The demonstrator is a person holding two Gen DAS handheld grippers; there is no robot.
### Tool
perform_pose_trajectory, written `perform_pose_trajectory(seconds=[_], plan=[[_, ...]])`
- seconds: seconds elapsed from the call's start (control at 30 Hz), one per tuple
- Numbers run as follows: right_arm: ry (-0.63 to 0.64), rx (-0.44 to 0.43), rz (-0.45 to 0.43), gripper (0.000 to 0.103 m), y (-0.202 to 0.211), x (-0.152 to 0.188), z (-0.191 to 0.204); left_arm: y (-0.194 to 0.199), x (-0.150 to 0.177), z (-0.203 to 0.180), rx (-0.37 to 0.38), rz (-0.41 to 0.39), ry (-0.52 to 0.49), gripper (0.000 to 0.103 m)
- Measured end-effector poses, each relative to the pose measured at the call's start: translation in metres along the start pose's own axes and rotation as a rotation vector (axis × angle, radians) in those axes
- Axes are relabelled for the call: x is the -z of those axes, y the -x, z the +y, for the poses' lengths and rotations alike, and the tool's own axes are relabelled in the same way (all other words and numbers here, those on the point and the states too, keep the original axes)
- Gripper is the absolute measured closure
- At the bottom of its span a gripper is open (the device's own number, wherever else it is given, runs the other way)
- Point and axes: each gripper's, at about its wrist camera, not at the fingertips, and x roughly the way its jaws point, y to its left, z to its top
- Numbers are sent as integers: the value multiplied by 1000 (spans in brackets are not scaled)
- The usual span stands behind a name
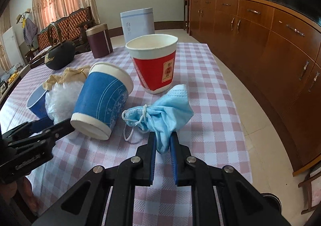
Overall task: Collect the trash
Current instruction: 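Grasp the blue face mask with the right tool while the left tool grasps the clear plastic bag, then carry the mask and clear plastic bag over the black bucket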
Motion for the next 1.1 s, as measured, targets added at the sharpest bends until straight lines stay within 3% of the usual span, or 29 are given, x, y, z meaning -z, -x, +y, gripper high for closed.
perform_pose_trajectory(seconds=[0.2,0.47,0.7,1.1], plan=[[9,-1,-10,89,7,5,0,11,1,1,25,-29,8,62],[-7,-11,-34,89,34,13,-5,47,18,2,-52,-80,-44,62],[-3,-10,-51,89,73,30,-1,78,43,-5,-89,-94,-84,62],[-13,-4,-91,89,146,71,-1,125,80,-36,-70,-103,-128,62]])
